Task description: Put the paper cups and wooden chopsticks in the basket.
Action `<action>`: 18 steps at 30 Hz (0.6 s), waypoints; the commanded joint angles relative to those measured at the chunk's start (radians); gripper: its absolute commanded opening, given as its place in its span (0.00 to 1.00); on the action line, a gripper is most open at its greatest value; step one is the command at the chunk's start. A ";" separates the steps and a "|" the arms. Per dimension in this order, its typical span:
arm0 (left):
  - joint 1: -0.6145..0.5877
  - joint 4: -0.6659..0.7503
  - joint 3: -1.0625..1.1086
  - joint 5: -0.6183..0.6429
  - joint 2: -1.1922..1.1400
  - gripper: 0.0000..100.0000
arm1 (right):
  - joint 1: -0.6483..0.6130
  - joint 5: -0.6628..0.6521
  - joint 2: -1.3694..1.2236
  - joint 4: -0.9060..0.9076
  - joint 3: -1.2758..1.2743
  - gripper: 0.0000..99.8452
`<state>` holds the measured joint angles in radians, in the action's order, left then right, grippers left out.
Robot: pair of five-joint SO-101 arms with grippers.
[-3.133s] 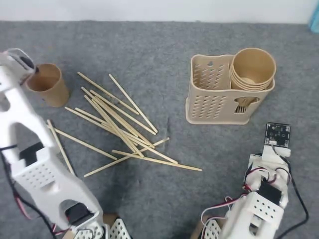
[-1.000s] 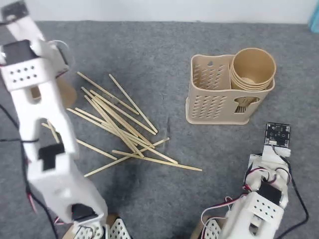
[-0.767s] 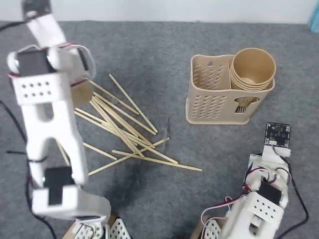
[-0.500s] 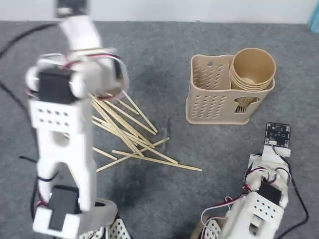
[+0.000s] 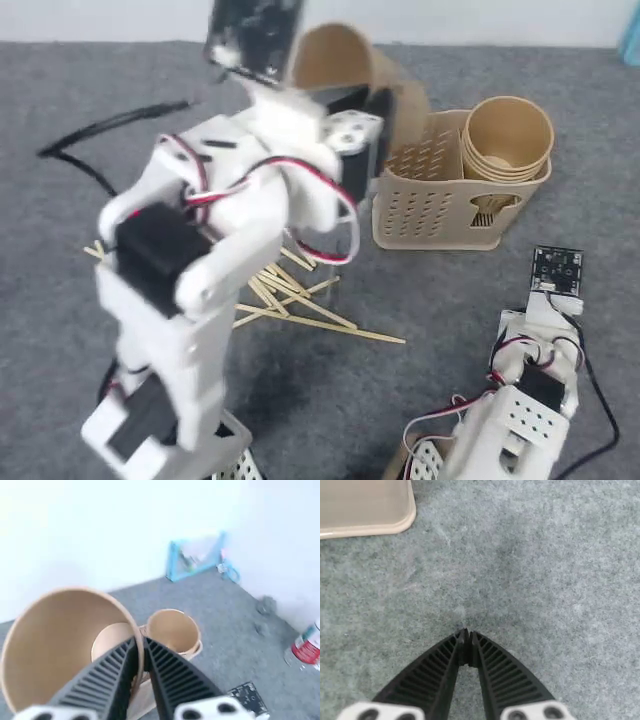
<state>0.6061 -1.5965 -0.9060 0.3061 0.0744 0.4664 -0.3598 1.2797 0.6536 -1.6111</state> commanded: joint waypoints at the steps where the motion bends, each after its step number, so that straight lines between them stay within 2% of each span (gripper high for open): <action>1: 0.012 0.044 -0.170 0.006 -0.135 0.01 | 0.013 -0.017 0.022 -0.016 0.008 0.01; 4: 0.028 0.080 -0.312 0.003 -0.245 0.01 | 0.013 -0.017 0.022 -0.016 0.008 0.01; 8: 0.103 0.095 -0.427 -0.080 -0.358 0.01 | 0.013 -0.017 0.022 -0.016 0.008 0.01; 12: 0.158 0.147 -0.440 -0.126 -0.445 0.01 | 0.013 -0.017 0.022 -0.018 0.008 0.01; 18: 0.163 0.204 -0.440 -0.126 -0.566 0.01 | 0.013 -0.017 0.022 -0.019 0.008 0.01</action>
<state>0.7626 -1.4293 -1.3172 0.1926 -0.4764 0.4664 -0.3598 1.2797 0.6536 -1.6111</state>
